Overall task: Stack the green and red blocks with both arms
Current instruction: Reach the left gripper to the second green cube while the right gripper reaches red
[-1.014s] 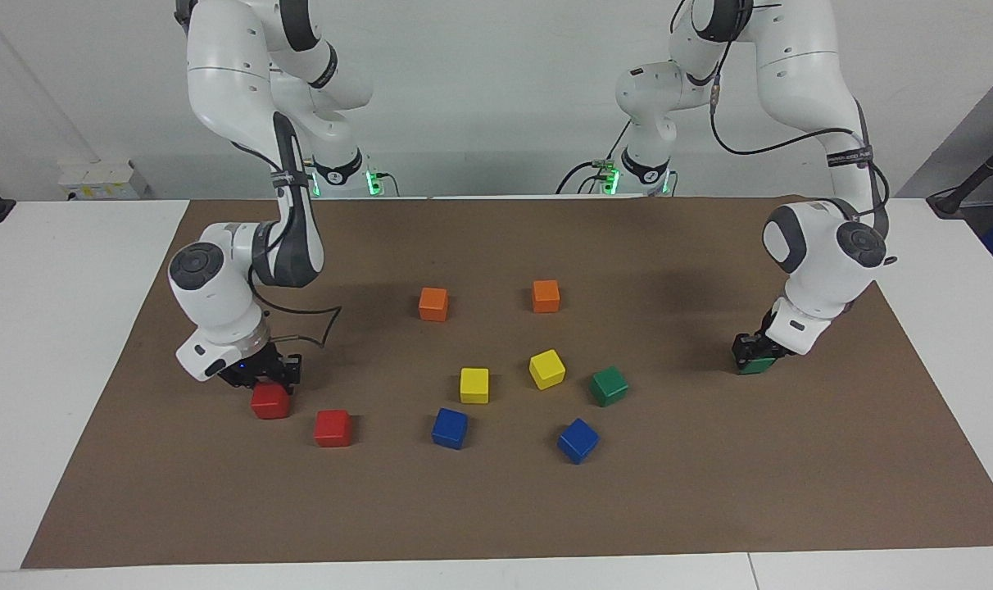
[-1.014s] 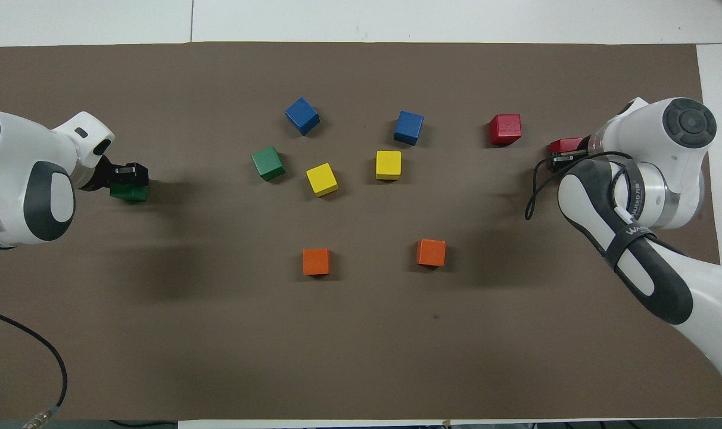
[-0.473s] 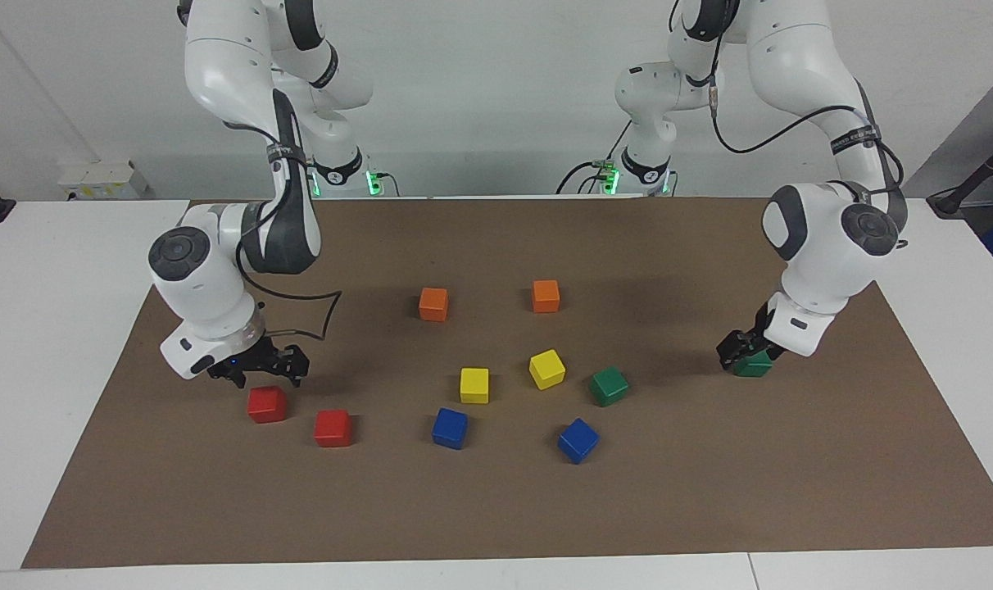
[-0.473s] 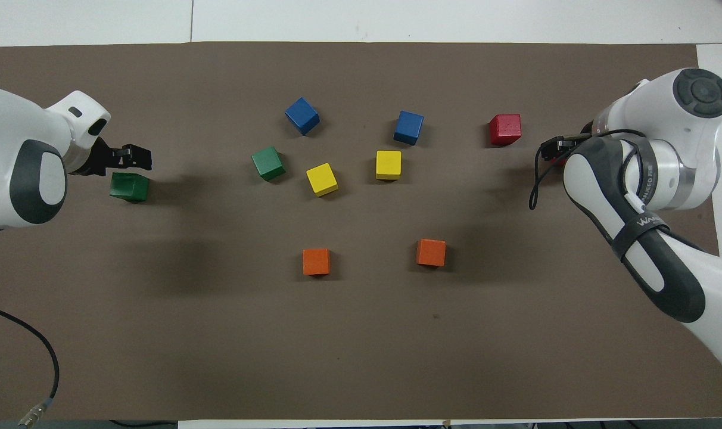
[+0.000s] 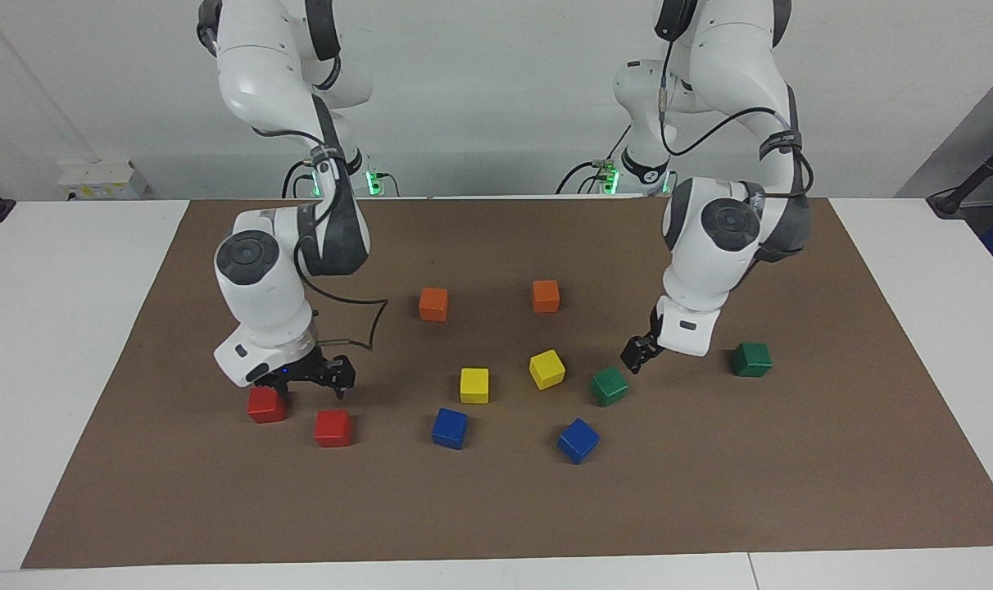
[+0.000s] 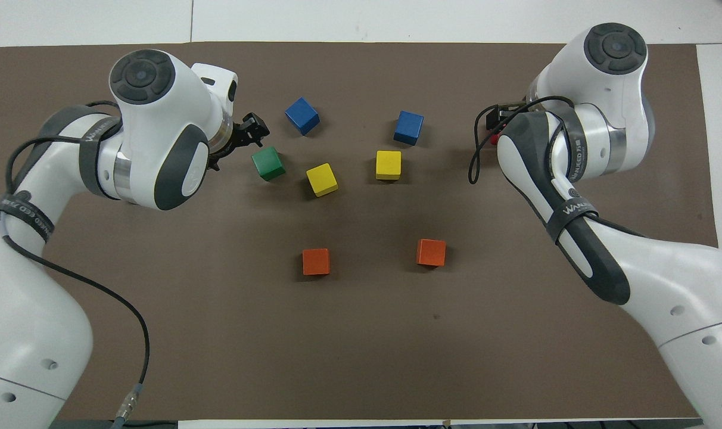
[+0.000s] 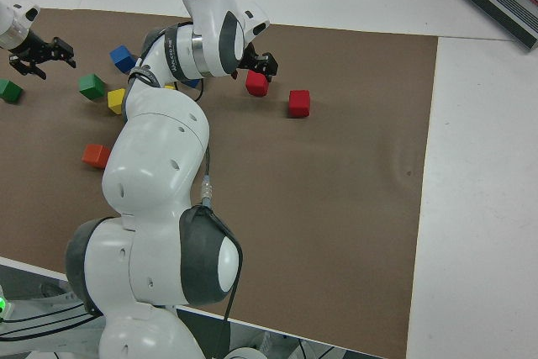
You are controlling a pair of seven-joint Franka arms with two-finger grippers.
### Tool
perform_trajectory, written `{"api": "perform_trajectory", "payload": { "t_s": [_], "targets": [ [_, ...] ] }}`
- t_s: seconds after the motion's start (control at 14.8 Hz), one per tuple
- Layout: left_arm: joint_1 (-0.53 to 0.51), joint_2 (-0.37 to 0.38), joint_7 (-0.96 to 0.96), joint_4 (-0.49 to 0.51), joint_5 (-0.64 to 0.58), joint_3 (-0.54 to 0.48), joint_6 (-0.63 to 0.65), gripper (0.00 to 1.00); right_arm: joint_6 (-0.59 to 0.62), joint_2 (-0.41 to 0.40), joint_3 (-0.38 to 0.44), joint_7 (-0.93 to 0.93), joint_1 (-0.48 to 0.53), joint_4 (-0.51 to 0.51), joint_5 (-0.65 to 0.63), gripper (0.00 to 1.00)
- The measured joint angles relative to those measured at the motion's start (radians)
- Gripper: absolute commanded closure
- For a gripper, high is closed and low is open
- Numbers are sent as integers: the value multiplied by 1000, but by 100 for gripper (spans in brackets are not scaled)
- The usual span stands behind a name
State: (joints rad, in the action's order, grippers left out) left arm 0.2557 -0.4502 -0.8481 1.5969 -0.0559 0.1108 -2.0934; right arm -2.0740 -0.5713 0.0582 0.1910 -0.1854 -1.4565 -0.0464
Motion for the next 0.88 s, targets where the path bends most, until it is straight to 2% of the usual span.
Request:
{"api": "perform_trajectory", "payload": {
  "t_s": [0.2,0.41,0.88],
  "targets": [
    [4,-56,-34,-32,-2,-2,-45,0,-7,-43,3,0,7,43,0,0],
    [7,-67,-57,-34,-8,-2,-75,0,-42,-51,3,14,5,46,0,0],
    [28,-77,-89,39,-59,-2,-154,0,-94,-102,2,21,0,44,-1,0]
  ]
}}
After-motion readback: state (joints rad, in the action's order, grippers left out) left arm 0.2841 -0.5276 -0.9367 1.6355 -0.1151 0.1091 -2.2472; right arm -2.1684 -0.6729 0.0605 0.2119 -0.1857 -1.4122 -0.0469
